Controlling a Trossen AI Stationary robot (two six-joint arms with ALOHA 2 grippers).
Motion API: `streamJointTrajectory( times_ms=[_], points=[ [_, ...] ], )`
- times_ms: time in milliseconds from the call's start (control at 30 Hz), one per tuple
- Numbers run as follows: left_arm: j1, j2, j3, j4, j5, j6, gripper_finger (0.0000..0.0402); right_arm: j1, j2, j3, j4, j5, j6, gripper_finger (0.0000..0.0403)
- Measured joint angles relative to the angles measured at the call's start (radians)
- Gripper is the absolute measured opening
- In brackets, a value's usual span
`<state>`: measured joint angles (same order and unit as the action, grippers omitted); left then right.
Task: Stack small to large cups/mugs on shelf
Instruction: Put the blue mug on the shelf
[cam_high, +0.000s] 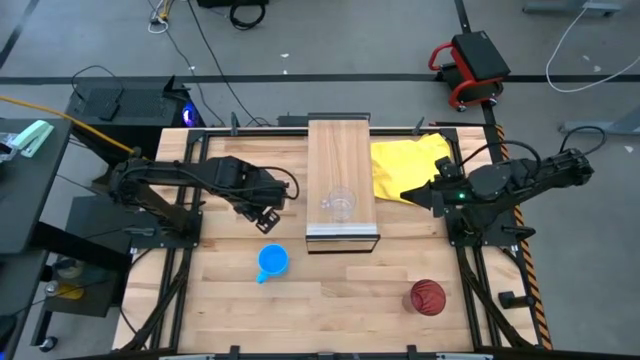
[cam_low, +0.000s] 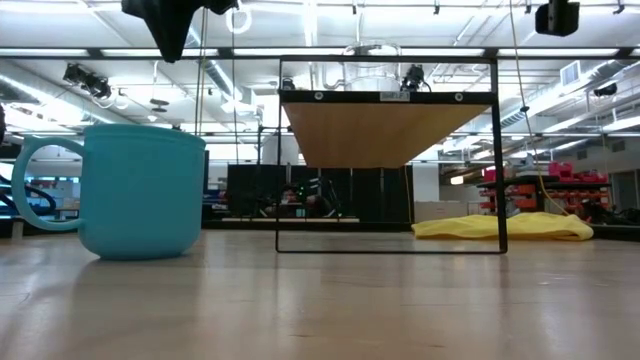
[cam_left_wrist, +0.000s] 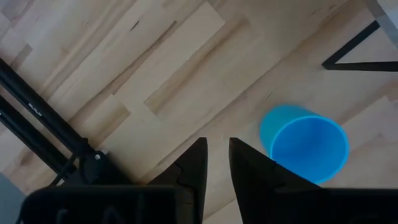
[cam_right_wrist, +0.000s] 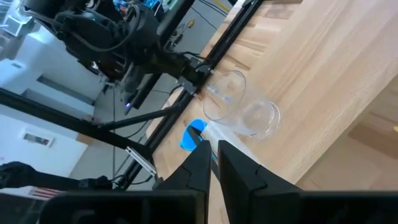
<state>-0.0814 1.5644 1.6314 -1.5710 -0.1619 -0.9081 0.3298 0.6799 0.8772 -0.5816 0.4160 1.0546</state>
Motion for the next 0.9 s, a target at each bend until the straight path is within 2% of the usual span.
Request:
streamJointTrajectory(
  times_ms=[300,400,600,900],
  points=[
    [0.000,0.003,0.000,0.000,-0.001,-0.005,0.0076,0.000,0.000,0.000,-0.002,-0.013,0.172,0.0035],
    [0.000,0.003,0.000,0.000,-0.001,-0.005,0.0071,0.000,0.000,0.000,-0.007,-0.013,0.166,0.0035],
    [-0.012,0.003,-0.002,0.000,-0.002,-0.032,0.0067,0.010,0.000,0.000,-0.030,-0.024,0.045,0.0035],
    [-0.103,0.003,-0.002,0.000,0.000,-0.130,0.0093,0.069,0.000,0.000,-0.191,-0.028,0.044,0.0035]
  ],
)
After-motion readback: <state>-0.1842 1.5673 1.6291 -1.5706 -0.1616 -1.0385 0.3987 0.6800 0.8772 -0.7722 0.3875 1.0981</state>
